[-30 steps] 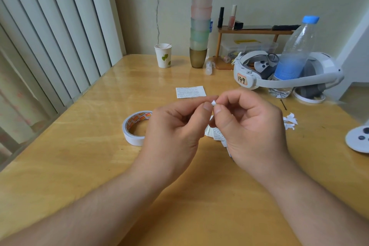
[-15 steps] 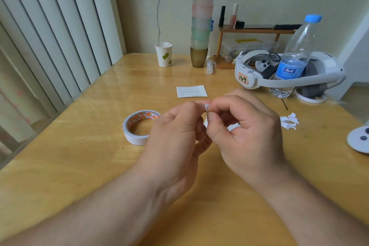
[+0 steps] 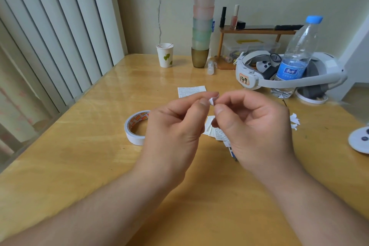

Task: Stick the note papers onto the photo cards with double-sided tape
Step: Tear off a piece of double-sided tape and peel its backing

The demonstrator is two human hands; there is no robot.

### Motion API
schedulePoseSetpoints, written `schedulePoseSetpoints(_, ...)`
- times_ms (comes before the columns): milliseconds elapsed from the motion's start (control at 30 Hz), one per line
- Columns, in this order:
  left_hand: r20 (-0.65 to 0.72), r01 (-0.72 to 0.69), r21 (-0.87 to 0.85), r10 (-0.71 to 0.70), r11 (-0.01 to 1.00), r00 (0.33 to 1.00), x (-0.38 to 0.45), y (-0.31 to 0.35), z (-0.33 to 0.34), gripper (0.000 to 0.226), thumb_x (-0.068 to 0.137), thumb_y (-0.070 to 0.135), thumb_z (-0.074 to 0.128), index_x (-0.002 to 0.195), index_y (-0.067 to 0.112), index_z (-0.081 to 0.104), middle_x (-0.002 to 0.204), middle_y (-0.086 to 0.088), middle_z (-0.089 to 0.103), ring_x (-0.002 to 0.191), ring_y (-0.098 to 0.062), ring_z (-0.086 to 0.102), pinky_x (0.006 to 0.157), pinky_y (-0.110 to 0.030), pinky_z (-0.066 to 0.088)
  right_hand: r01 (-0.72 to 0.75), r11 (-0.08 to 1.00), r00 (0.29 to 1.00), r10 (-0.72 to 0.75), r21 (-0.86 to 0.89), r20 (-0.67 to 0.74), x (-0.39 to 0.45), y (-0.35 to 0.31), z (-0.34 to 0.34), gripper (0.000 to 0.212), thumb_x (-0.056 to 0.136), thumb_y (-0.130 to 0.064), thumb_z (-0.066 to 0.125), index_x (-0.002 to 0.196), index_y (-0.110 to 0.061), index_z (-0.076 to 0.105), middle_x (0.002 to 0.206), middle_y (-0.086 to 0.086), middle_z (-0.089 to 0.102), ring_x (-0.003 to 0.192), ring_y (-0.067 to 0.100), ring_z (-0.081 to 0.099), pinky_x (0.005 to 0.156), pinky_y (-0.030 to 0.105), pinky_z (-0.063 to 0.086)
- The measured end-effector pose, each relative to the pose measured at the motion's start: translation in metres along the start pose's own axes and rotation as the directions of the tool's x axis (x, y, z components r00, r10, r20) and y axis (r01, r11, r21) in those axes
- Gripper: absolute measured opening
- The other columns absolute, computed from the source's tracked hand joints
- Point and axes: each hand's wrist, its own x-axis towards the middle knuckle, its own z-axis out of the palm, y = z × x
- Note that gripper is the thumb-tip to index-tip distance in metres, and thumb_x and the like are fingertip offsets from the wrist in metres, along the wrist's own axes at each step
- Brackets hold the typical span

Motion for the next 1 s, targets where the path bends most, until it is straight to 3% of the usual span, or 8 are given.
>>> schedulePoseSetpoints(100, 0.015, -0.072, 0.051, 0.071, 0.996, 0.997, -0.001, -0.003, -0.001, 0.024, 0.100, 0.015, 0.065, 0.097, 0.027, 0.085, 0.072, -0.009, 0.059, 0.062, -0.013, 0.043, 0.068, -0.027, 0.048, -0.050, 0.999, 0.999, 0.050, 0.018, 0.001, 0.000, -0.002, 0.000, 0.009, 0.086, -0.015, 0.072, 0.083, -0.023, 0.075, 0.076, -0.002, 0.075, 0.069, 0.022, 0.072, 0.065, 0.033, 0.060)
schedulePoseSetpoints(267, 0.034, -0.175, 0.163, 0.172, 0.971, 0.985, -0.003, -0.002, -0.002, 0.025, 0.098, 0.006, 0.065, 0.096, 0.025, 0.080, 0.058, 0.020, 0.066, 0.058, 0.007, 0.059, 0.060, -0.006, 0.043, -0.171, 0.980, 0.985, 0.171, 0.105, 0.008, 0.001, -0.002, 0.001, 0.010, 0.085, -0.018, 0.071, 0.077, -0.017, 0.077, 0.070, 0.006, 0.073, 0.068, 0.025, 0.071, 0.067, 0.036, 0.060)
schedulePoseSetpoints(467, 0.052, -0.240, 0.192, 0.234, 0.952, 0.971, 0.000, -0.008, -0.004, 0.019, 0.093, 0.017, 0.070, 0.098, 0.032, 0.081, 0.072, 0.012, 0.077, 0.064, 0.002, 0.064, 0.067, -0.015, 0.050, -0.236, 0.956, 0.972, 0.235, 0.174, 0.024, 0.002, -0.003, 0.005, 0.012, 0.080, -0.014, 0.068, 0.070, -0.016, 0.074, 0.067, 0.015, 0.068, 0.066, 0.027, 0.064, 0.067, 0.045, 0.057)
schedulePoseSetpoints(600, 0.024, -0.134, 0.076, 0.132, 0.988, 0.991, -0.002, -0.006, 0.002, 0.021, 0.098, 0.003, 0.067, 0.098, 0.018, 0.082, 0.080, 0.006, 0.080, 0.068, -0.001, 0.070, 0.067, -0.015, 0.052, -0.284, 0.915, 0.956, 0.294, 0.287, 0.009, -0.001, -0.004, 0.012, 0.013, 0.079, -0.012, 0.067, 0.067, -0.016, 0.072, 0.066, 0.012, 0.064, 0.066, 0.024, 0.062, 0.065, 0.035, 0.055)
schedulePoseSetpoints(667, 0.024, -0.027, -0.051, 0.028, 0.998, 0.999, -0.003, -0.006, 0.007, 0.020, 0.099, 0.004, 0.064, 0.099, 0.010, 0.083, 0.084, -0.001, 0.081, 0.076, -0.011, 0.073, 0.075, -0.025, 0.057, -0.292, 0.897, 0.949, 0.315, 0.333, -0.016, -0.004, -0.003, 0.016, 0.013, 0.080, -0.011, 0.066, 0.069, -0.016, 0.071, 0.066, 0.009, 0.064, 0.065, 0.022, 0.059, 0.064, 0.032, 0.053)
schedulePoseSetpoints(800, 0.052, 0.189, -0.262, -0.182, 0.946, 0.982, -0.005, -0.006, 0.013, 0.023, 0.100, 0.010, 0.059, 0.102, 0.008, 0.082, 0.075, -0.003, 0.067, 0.087, -0.027, 0.059, 0.089, -0.038, 0.050, -0.271, 0.909, 0.947, 0.311, 0.318, -0.083, -0.007, -0.004, 0.023, 0.012, 0.080, -0.014, 0.069, 0.071, -0.019, 0.073, 0.070, 0.009, 0.069, 0.069, 0.026, 0.063, 0.068, 0.042, 0.056)
schedulePoseSetpoints(900, 0.033, 0.265, -0.308, -0.268, 0.914, 0.963, -0.007, -0.002, 0.014, 0.022, 0.097, 0.016, 0.062, 0.092, 0.017, 0.084, 0.060, 0.003, 0.046, 0.080, -0.024, 0.047, 0.088, -0.040, 0.045, -0.261, 0.910, 0.946, 0.309, 0.323, -0.104, -0.010, -0.006, 0.025, 0.019, 0.085, -0.009, 0.073, 0.069, -0.019, 0.073, 0.063, 0.004, 0.065, 0.059, 0.017, 0.058, 0.056, 0.028, 0.052)
schedulePoseSetpoints(1000, 0.009, 0.230, -0.285, -0.237, 0.930, 0.971, -0.004, -0.001, 0.011, 0.021, 0.097, 0.016, 0.063, 0.092, 0.015, 0.083, 0.057, 0.006, 0.040, 0.062, -0.013, 0.040, 0.083, -0.037, 0.044, -0.294, 0.894, 0.935, 0.342, 0.339, -0.090, -0.009, -0.008, 0.025, 0.017, 0.085, -0.014, 0.074, 0.069, -0.019, 0.074, 0.064, 0.002, 0.061, 0.063, 0.017, 0.055, 0.060, 0.027, 0.048)
